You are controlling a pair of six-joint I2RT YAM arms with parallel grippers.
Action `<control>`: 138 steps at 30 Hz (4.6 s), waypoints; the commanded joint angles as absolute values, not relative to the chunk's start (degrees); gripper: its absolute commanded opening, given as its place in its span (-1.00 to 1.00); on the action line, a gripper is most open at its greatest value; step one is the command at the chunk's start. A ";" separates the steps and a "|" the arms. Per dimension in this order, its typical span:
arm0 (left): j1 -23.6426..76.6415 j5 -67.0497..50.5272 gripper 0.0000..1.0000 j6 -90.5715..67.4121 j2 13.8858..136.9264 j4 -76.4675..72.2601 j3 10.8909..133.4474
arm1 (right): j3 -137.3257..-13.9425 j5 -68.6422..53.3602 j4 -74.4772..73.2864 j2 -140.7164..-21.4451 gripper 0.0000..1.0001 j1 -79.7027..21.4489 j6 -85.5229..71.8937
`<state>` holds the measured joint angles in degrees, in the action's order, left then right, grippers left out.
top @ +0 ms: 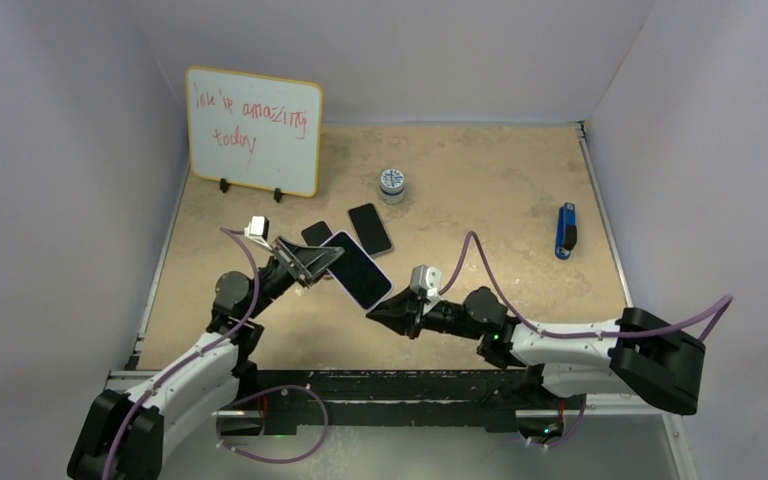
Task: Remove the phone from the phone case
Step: Remove the phone case from the phone.
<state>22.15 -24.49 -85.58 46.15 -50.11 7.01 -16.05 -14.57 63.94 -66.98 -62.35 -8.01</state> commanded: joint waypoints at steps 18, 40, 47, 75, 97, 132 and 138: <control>22.68 -36.36 -1.00 -76.76 45.61 -57.72 13.72 | -11.06 -10.70 77.30 -60.47 0.15 -61.66 -15.88; 22.68 -54.47 -1.00 -42.68 49.46 -19.15 40.82 | -22.25 -22.37 37.58 -48.26 0.04 -61.57 -5.39; 22.68 -58.20 -1.00 -41.15 52.56 -20.18 43.88 | -25.33 -19.12 34.70 -50.90 0.02 -60.59 -4.44; 22.68 -65.03 -1.00 -35.70 54.45 -21.21 46.34 | -30.57 -30.52 36.16 -57.28 -0.39 -56.07 -4.61; 22.68 -65.53 -1.00 -34.25 60.91 -12.19 50.06 | -41.03 -34.43 19.37 -64.01 -1.00 -56.00 26.47; 22.32 -53.47 -1.00 -41.37 45.85 -31.77 36.93 | -34.01 -40.15 44.23 -67.83 -0.47 -56.04 -2.07; 22.32 -53.22 -1.00 -41.39 46.46 -26.56 38.37 | -35.06 -42.08 42.61 -68.29 -0.79 -56.03 1.51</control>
